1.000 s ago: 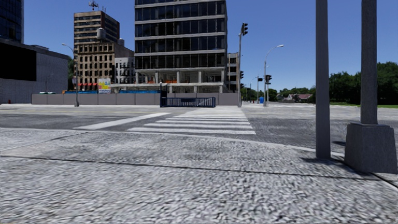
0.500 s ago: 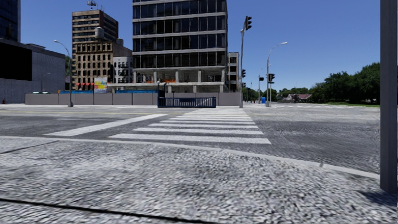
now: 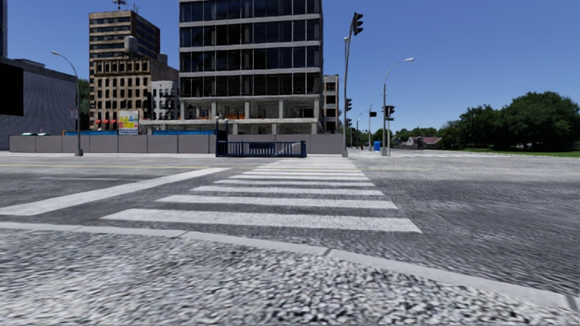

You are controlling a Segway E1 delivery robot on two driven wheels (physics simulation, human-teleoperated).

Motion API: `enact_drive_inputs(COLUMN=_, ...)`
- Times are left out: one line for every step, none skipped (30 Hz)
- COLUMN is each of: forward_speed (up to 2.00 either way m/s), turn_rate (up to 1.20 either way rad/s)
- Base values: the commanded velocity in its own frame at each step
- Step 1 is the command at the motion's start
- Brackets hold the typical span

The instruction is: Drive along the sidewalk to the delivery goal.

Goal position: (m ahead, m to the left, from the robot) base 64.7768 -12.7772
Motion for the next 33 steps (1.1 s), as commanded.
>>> enact_drive_inputs(forward_speed=2.0, turn_rate=-0.24)
enact_drive_inputs(forward_speed=2.0, turn_rate=-0.24)
enact_drive_inputs(forward_speed=2.0, turn_rate=-0.25)
enact_drive_inputs(forward_speed=2.0, turn_rate=-0.25)
enact_drive_inputs(forward_speed=2.0, turn_rate=-0.26)
enact_drive_inputs(forward_speed=2.0, turn_rate=-0.26)
enact_drive_inputs(forward_speed=2.0, turn_rate=-0.28)
enact_drive_inputs(forward_speed=2.0, turn_rate=-0.31)
enact_drive_inputs(forward_speed=2.0, turn_rate=-0.35)
enact_drive_inputs(forward_speed=2.0, turn_rate=-0.36)
enact_drive_inputs(forward_speed=2.0, turn_rate=-0.36)
enact_drive_inputs(forward_speed=2.0, turn_rate=-0.36)
enact_drive_inputs(forward_speed=2.0, turn_rate=-0.36)
enact_drive_inputs(forward_speed=2.0, turn_rate=-0.36)
enact_drive_inputs(forward_speed=2.0, turn_rate=-0.36)
enact_drive_inputs(forward_speed=2.0, turn_rate=-0.36)
enact_drive_inputs(forward_speed=2.0, turn_rate=-0.36)
enact_drive_inputs(forward_speed=2.0, turn_rate=-0.36)
enact_drive_inputs(forward_speed=2.0, turn_rate=-0.36)
enact_drive_inputs(forward_speed=1.98, turn_rate=-0.28)
enact_drive_inputs(forward_speed=1.94, turn_rate=-0.23)
enact_drive_inputs(forward_speed=1.9, turn_rate=-0.13)
enact_drive_inputs(forward_speed=1.9, turn_rate=-0.13)
enact_drive_inputs(forward_speed=1.87, turn_rate=-0.02)
enact_drive_inputs(forward_speed=1.81, turn_rate=0.0)
enact_drive_inputs(forward_speed=1.7, turn_rate=0.0)
enact_drive_inputs(forward_speed=1.65, turn_rate=0.0)
enact_drive_inputs(forward_speed=1.61, turn_rate=0.0)
enact_drive_inputs(forward_speed=1.61, turn_rate=0.0)
enact_drive_inputs(forward_speed=1.6, turn_rate=0.0)
enact_drive_inputs(forward_speed=1.6, turn_rate=0.0)
enact_drive_inputs(forward_speed=1.6, turn_rate=0.0)
enact_drive_inputs(forward_speed=1.6, turn_rate=0.0)
